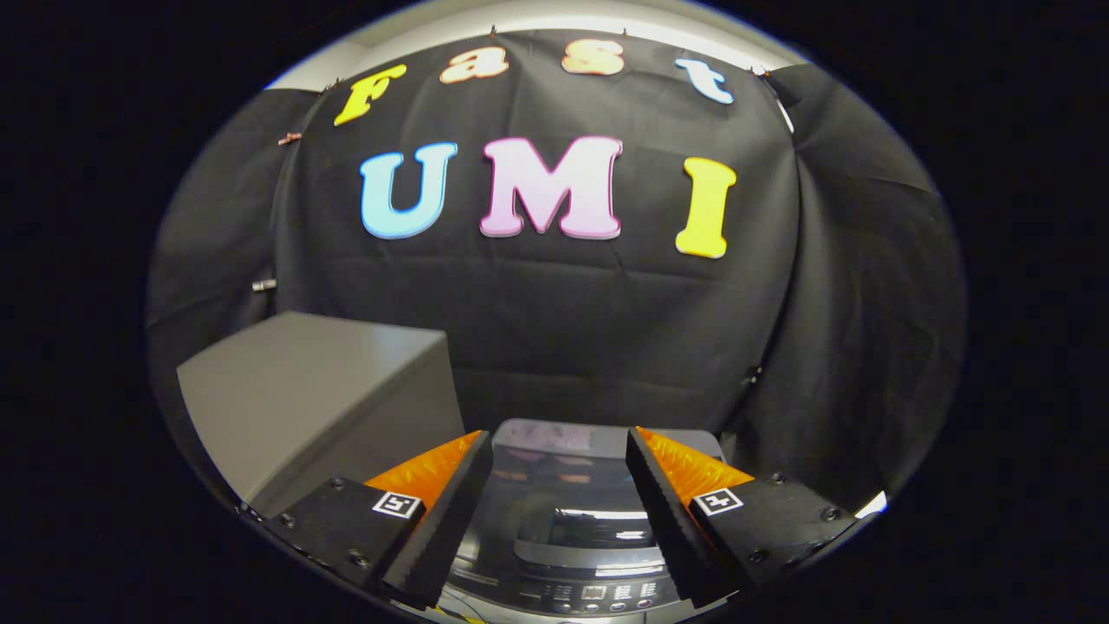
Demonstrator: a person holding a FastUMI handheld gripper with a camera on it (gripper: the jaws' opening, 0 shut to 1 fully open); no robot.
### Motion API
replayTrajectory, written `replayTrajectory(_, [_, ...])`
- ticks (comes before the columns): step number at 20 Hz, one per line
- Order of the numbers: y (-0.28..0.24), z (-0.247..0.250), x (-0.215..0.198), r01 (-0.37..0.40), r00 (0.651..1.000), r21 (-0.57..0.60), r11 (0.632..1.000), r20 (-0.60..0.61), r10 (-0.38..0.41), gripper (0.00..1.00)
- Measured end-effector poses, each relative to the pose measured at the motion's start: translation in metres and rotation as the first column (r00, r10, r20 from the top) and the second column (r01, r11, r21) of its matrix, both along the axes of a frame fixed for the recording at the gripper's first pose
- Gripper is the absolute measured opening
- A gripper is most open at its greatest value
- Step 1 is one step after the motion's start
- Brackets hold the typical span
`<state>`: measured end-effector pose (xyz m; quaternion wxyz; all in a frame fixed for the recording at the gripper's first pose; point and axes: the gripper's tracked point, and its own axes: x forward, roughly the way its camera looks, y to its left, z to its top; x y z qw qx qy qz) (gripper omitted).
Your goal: Put the clothes into the washing machine and then close the washing machine lid.
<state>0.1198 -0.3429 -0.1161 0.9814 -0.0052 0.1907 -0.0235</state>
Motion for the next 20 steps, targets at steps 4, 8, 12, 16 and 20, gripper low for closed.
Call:
replayTrajectory(4, [0.024, 0.067, -0.010, 0.013, 0.987, 0.033, 0.999, 0.159, -0.018, 0.98])
replayTrajectory(8, [0.044, 0.105, -0.015, -0.001, 0.968, 0.065, 0.998, 0.250, -0.016, 0.98])
replayTrajectory(12, [0.055, 0.116, -0.011, -0.005, 0.958, 0.020, 1.000, 0.285, -0.001, 0.98])
replayTrajectory(16, [0.073, 0.122, -0.007, -0.026, 0.959, 0.037, 0.999, 0.282, 0.014, 0.98])
replayTrajectory(20, [0.083, 0.140, 0.000, -0.046, 0.947, 0.015, 0.999, 0.317, 0.039, 0.98])
